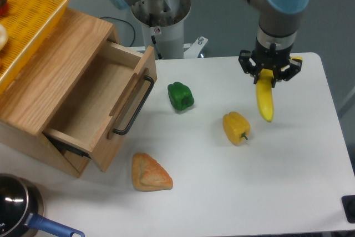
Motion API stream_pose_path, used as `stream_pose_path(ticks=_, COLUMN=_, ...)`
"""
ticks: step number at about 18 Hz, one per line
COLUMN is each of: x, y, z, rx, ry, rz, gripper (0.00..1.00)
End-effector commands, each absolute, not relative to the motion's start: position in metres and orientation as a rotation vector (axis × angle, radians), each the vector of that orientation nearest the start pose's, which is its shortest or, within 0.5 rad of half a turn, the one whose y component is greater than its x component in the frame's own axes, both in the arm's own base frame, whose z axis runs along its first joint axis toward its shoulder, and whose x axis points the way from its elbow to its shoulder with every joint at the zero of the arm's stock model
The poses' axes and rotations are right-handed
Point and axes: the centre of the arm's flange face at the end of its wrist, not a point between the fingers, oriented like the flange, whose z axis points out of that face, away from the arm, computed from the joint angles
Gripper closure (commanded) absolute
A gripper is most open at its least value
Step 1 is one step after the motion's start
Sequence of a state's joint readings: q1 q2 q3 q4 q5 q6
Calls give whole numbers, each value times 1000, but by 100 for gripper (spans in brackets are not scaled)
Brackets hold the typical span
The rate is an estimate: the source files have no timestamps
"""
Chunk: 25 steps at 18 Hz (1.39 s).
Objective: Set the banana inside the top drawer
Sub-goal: 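Carry the banana over the green pepper toward the open wooden drawer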
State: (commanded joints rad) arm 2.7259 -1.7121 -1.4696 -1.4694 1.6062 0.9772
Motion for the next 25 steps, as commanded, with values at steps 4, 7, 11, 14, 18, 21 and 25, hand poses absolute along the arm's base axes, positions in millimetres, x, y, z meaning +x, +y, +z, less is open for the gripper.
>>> stream_pose_path(ticks=4, x=-423, y=359, z=491, rx=-3080, ry=-296, rz=101, gripper=88)
stream_pose_path(ticks=7, x=-388, y=372, z=502, rx=-3068, ry=-290, rz=111, gripper=88)
stream_pose_path(ticks=11, x=-342, y=396, z=514, rx=-3069, ry=-278, rz=98, gripper=88)
stream_pose_path(ticks=14, x=-304, y=417, z=524, rx=-3049, ry=-288, rz=111, gripper=88)
stream_pose_path(ticks=18, x=-246, y=448, z=532, rx=-3025, ry=-316, rz=108, gripper=88)
stream_pose_path(ticks=21, x=-213, y=467, z=530, rx=-3022, ry=-337, rz=92, gripper=88)
stream_pose_path(ticks=25, x=-190, y=482, z=524, rx=-3015, ry=-346, rz=46, gripper=88)
